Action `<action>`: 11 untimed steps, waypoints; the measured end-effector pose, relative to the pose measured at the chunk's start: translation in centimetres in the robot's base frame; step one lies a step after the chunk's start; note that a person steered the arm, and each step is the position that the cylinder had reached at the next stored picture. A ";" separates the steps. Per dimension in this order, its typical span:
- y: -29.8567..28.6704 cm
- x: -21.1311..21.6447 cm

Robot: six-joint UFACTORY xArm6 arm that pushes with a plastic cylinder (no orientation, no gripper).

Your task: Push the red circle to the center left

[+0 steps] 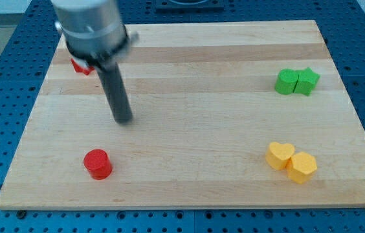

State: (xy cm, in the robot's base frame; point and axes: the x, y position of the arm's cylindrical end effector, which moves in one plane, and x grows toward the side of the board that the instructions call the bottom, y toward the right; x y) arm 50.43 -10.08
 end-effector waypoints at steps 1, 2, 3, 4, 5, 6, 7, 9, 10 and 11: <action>3.8 6.2; -3.2 6.3; -7.1 6.3; -6.1 7.9; -9.9 7.0; -10.1 1.8; -9.6 4.3; -13.8 6.7; -13.6 1.2; -12.9 -3.1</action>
